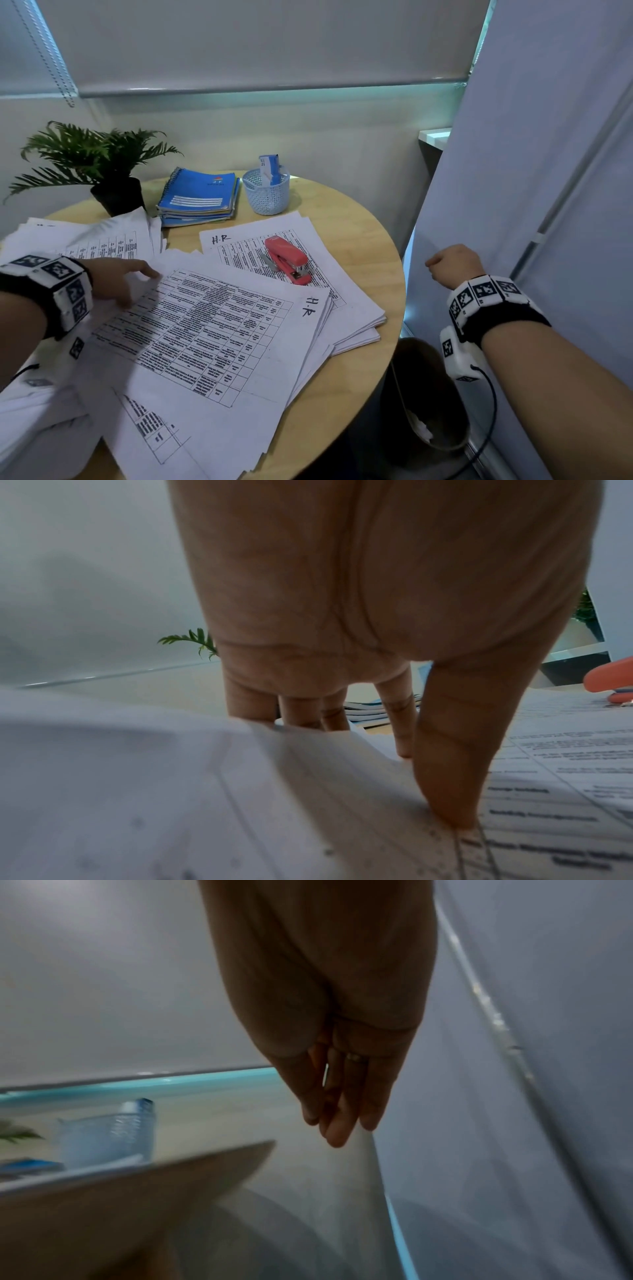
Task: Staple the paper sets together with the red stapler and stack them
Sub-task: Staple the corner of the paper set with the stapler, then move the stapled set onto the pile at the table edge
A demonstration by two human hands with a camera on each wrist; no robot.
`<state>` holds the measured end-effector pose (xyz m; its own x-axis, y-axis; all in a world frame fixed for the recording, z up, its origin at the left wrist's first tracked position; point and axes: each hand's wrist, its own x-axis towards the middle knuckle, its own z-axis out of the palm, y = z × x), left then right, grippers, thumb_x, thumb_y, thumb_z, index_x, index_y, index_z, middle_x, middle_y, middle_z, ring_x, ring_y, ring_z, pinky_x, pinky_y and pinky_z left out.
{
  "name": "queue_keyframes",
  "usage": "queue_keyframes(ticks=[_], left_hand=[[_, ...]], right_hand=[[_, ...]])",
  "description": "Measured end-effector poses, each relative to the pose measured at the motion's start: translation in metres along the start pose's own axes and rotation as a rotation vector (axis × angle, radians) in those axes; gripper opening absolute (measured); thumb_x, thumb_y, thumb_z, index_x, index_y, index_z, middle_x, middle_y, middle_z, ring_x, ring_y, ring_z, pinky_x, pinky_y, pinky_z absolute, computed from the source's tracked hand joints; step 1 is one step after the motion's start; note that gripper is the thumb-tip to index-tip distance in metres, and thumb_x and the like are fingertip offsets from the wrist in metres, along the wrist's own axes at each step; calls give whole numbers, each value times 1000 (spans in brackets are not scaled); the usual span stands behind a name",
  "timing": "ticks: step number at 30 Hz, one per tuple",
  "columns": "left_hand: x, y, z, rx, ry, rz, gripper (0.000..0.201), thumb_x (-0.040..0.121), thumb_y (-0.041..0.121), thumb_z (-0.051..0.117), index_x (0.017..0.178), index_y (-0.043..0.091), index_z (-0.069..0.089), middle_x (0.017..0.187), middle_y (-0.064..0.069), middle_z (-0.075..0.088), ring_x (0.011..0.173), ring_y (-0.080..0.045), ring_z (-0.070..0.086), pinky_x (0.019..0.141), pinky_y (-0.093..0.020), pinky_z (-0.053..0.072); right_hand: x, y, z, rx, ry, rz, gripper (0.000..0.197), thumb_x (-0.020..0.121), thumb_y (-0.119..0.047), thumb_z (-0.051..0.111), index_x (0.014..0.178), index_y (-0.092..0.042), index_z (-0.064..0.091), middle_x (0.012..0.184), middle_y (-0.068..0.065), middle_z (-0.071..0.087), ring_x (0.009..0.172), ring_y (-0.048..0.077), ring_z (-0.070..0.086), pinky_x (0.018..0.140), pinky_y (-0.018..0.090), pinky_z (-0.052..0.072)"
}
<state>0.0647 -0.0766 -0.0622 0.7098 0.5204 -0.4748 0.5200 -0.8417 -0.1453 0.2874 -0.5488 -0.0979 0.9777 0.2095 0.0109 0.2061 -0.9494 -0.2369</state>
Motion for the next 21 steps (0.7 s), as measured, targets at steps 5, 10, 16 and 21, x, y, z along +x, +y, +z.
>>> queue_keyframes(ticks=[5, 10, 16, 21], left_hand=[[-13, 3, -7, 11, 58, 28, 65, 80, 15, 65, 135, 35, 38, 133, -5, 48, 114, -19, 50, 88, -25, 43], [-30, 3, -25, -177, 272, 70, 52, 83, 0, 46, 127, 28, 47, 107, -6, 53, 90, -19, 52, 63, -21, 38], [-65, 2, -50, -266, 559, 156, 49, 86, 7, 39, 120, 41, 47, 111, -4, 55, 90, -25, 54, 75, -33, 48], [-92, -6, -68, -345, 741, 295, 27, 84, 6, 45, 93, 31, 40, 89, -4, 56, 77, -26, 53, 63, -33, 45]], right_hand=[[-8, -56, -25, 213, 27, -88, 29, 89, -5, 48, 97, -11, 75, 110, 8, 69, 106, 23, 60, 90, 24, 44], [-20, -124, -47, 373, -33, -201, 22, 88, -8, 54, 78, -21, 69, 79, -9, 63, 97, 20, 64, 91, 32, 50], [-35, -203, -55, 364, -69, -381, 12, 85, -13, 66, 95, -13, 73, 82, -5, 64, 85, 13, 57, 80, 24, 46], [-44, -256, -43, 507, -210, -457, 62, 79, -34, 76, 132, -16, 49, 114, 1, 51, 104, 17, 54, 90, 27, 42]])
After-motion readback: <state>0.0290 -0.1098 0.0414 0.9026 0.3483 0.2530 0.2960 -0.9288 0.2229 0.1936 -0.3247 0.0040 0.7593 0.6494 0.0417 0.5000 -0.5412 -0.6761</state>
